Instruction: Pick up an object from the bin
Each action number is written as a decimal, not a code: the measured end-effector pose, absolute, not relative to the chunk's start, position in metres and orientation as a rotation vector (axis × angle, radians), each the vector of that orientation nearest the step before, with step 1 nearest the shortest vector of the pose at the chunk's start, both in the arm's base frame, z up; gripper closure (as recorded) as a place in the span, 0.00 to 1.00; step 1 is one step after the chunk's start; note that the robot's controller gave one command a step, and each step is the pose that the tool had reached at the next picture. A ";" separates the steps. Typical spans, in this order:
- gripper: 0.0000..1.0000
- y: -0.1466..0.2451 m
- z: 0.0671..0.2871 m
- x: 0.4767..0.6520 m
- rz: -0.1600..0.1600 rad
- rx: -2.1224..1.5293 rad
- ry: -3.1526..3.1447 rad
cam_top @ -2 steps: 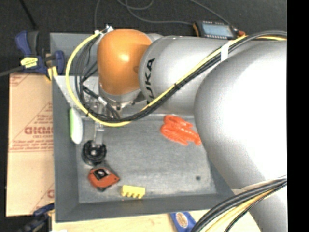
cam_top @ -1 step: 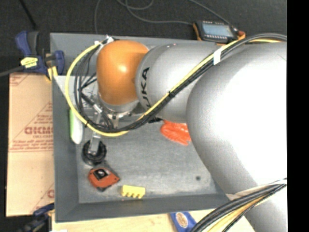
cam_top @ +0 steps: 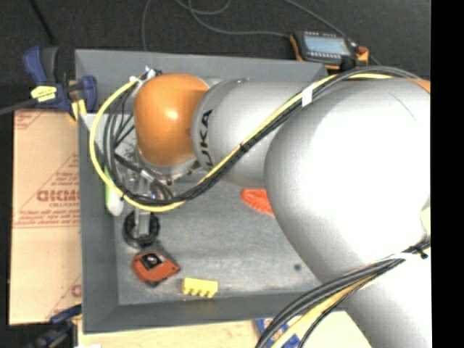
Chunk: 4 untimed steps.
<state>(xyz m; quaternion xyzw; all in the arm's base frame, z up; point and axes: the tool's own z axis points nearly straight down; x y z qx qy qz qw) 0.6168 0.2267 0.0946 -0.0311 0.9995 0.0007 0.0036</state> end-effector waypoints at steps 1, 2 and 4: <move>0.00 0.223 0.082 0.597 0.004 0.047 3.136; 0.00 0.227 0.080 0.611 0.002 0.351 3.122; 1.00 0.237 0.074 0.624 -0.003 0.028 3.136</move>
Offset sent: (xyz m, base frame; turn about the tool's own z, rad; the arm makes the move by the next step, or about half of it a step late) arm 0.0284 0.0070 -0.0246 -0.0565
